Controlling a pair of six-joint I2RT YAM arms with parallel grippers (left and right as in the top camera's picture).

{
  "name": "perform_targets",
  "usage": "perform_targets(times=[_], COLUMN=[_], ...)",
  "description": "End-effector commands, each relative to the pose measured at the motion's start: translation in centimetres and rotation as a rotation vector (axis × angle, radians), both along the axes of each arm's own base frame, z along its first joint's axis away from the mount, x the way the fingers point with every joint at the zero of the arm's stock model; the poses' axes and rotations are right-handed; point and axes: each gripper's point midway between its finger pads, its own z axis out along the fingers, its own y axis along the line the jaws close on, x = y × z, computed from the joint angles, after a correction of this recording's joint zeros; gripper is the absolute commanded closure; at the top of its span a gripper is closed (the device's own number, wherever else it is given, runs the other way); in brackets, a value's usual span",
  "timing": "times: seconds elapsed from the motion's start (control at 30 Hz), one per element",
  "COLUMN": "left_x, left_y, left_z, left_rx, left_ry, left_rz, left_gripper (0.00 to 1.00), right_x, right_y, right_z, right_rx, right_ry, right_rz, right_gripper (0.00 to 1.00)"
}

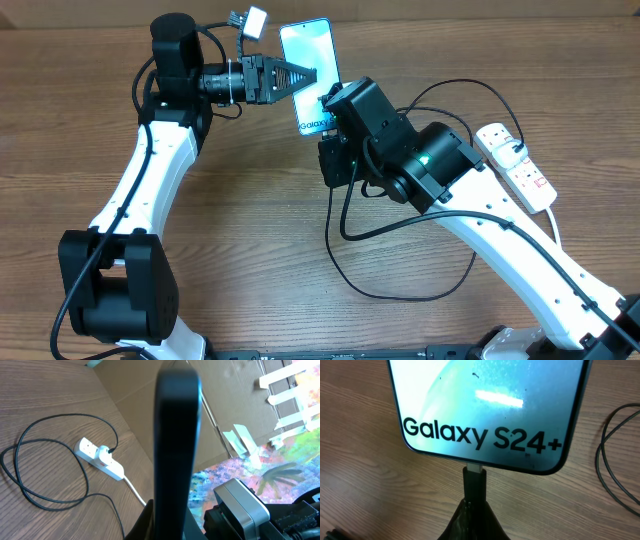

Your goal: Plug charger to phone and switch on socket

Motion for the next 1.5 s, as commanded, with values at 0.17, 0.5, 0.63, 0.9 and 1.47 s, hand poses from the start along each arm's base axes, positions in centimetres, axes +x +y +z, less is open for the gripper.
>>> perform_targets(times=[0.17, 0.5, 0.63, 0.9, 1.47], left_x=[-0.5, -0.7, -0.9, -1.1, -1.1], left_y=[-0.1, -0.1, -0.2, -0.2, -0.2], left_z=[0.8, 0.7, 0.7, 0.8, 0.8], left_rx=[-0.006, -0.008, -0.011, -0.014, -0.014], left_ry=[-0.053, -0.045, -0.042, -0.041, -0.041], left_rz=[-0.029, -0.038, -0.051, -0.063, -0.06], left_gripper=[0.96, 0.96, 0.96, 0.96, 0.96], right_x=[0.2, 0.6, 0.7, 1.1, 1.3], right_y=[-0.2, 0.0, 0.2, 0.1, 0.3], right_z=[1.2, 1.5, 1.7, 1.8, 2.1], right_rx=[0.008, 0.022, 0.03, 0.012, 0.023], right_ry=[-0.04, -0.056, -0.066, -0.094, -0.11], right_rz=[-0.012, -0.012, -0.012, 0.0, 0.003], right_gripper=[0.96, 0.96, 0.96, 0.96, 0.88])
